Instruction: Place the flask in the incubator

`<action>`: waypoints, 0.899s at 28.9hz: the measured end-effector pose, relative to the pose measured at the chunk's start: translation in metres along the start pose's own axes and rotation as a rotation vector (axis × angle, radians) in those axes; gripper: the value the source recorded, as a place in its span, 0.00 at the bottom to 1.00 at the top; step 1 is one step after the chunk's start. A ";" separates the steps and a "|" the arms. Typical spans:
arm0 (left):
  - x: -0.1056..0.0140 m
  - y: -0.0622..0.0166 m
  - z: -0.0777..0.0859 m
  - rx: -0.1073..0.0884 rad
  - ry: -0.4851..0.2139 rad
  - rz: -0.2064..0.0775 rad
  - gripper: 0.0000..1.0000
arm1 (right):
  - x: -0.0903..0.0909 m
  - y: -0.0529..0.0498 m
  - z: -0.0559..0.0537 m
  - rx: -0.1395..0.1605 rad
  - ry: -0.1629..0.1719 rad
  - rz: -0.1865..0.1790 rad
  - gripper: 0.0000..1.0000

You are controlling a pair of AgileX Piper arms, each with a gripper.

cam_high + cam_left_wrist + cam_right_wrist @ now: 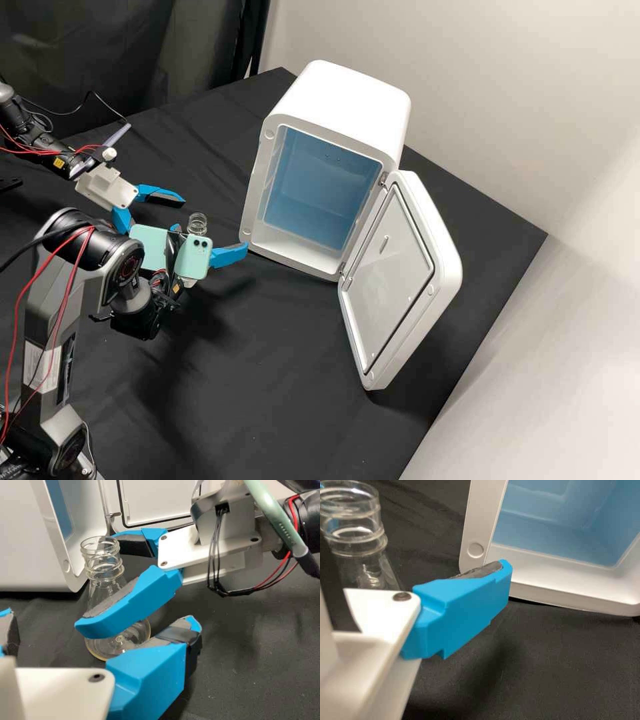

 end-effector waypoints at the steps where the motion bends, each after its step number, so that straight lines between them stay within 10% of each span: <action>1: 0.000 0.0000 0.000 0.000 0.000 0.000 1.00 | 0.000 0.000 0.000 0.000 0.000 0.001 1.00; 26: -0.002 0.0024 0.002 0.004 -0.010 0.007 1.00 | 0.002 -0.005 0.000 -0.063 -0.019 -0.044 1.00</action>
